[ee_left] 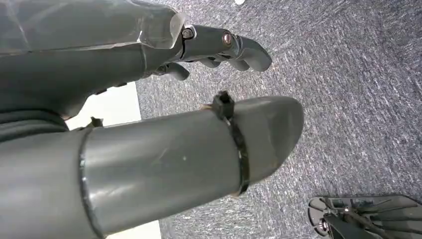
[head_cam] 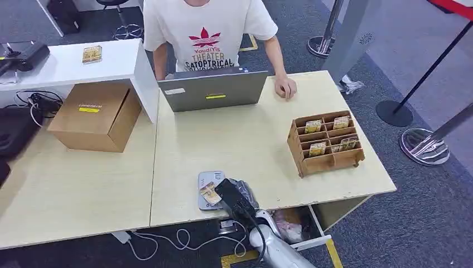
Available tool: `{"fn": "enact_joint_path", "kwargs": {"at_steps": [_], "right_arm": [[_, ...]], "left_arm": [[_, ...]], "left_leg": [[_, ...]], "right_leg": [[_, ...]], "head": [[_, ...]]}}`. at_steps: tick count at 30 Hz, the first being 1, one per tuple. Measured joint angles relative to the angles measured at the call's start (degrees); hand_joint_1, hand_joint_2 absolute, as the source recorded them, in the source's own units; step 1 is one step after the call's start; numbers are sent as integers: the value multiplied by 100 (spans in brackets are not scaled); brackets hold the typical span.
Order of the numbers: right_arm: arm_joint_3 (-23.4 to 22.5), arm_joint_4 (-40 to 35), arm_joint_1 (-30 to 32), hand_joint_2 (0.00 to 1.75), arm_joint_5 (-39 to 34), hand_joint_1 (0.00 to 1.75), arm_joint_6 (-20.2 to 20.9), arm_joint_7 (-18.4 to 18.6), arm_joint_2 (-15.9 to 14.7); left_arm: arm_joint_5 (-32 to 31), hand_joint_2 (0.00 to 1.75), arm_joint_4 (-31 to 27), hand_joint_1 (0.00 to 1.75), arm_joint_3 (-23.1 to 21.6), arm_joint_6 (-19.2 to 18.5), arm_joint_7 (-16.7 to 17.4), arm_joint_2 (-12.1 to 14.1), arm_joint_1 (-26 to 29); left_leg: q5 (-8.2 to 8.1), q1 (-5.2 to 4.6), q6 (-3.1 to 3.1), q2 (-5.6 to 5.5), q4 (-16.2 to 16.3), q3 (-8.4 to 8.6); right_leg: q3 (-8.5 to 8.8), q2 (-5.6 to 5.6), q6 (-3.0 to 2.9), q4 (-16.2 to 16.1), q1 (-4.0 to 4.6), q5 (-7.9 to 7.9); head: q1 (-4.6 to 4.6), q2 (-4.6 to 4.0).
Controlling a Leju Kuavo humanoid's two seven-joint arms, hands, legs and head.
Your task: Pass the card to the sensor for recognition and then transmit it.
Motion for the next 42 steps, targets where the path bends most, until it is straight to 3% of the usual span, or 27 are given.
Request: {"fn": "enact_joint_path", "kwargs": {"at_steps": [14,20,25,42], "right_arm": [[-2,48,-29,175,-13,175,2,-6,0],[-50,46,-36,175,-87,175,28,-168,0],[-79,-136,-50,175,-173,175,151,-330,31],[-81,-411,-57,175,-219,175,208,-370,59]], "left_arm": [[20,0,0,0,0,0,0,28,0],[52,0,0,0,0,0,4,35,0],[120,0,0,0,9,4,11,28,0],[133,0,0,0,11,15,4,15,0]], "left_leg": [[0,0,0,0,0,1],[0,0,0,0,0,0],[0,0,0,0,0,-1],[0,0,0,0,0,-1]], "right_leg": [[0,0,0,0,0,0],[1,0,0,0,0,0],[0,0,0,0,0,0],[0,0,0,0,0,0]], "head": [[0,0],[0,0],[0,0],[0,0]]}}
